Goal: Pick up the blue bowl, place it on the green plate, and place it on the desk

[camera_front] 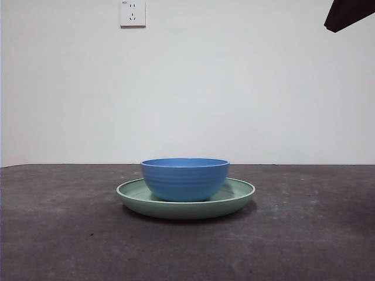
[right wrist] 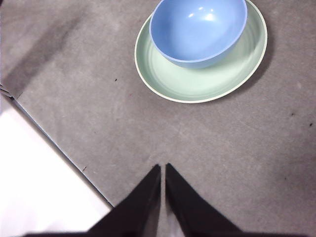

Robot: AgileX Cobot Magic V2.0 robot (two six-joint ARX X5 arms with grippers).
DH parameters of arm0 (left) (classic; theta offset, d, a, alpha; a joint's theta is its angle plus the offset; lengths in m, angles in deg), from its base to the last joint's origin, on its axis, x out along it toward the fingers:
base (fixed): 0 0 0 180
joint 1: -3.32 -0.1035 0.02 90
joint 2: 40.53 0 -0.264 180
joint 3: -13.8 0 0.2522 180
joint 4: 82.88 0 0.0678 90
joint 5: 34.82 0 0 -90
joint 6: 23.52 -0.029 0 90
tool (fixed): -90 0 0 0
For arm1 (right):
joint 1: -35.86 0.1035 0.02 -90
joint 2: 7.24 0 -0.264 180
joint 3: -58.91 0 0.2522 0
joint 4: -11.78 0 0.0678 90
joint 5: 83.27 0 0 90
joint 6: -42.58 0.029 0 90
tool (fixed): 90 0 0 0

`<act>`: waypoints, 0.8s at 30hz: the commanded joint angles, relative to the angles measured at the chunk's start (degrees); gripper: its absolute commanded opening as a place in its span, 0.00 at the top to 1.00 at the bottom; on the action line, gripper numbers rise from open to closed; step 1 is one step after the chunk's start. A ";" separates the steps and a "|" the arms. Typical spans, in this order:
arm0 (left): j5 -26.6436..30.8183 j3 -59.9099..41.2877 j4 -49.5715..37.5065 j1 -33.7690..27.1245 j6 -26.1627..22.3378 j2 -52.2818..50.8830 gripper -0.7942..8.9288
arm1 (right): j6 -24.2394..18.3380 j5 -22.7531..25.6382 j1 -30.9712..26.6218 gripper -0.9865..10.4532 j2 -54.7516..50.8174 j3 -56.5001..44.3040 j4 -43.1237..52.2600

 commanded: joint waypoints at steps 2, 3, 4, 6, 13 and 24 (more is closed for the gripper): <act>0.24 -1.25 0.79 -0.22 0.55 -1.01 0.91 | -0.63 0.02 0.35 0.90 0.39 0.90 0.20; 0.24 -1.25 1.64 -0.22 0.57 -1.01 0.91 | -0.63 0.02 0.35 0.90 0.39 0.90 0.20; 0.26 -1.25 2.25 -0.22 0.55 -1.01 0.91 | -0.63 0.02 0.35 0.90 0.39 0.90 0.20; 0.26 -1.25 2.86 -0.22 0.50 -1.01 0.91 | -0.63 0.02 0.35 0.90 0.39 0.90 0.20; 0.24 -1.25 2.80 -0.22 0.55 -1.01 0.91 | -0.63 0.02 0.35 0.90 0.39 0.90 0.20; 0.24 -1.25 2.82 -0.22 0.55 -1.01 0.91 | -0.63 0.02 0.35 0.90 0.39 0.90 0.20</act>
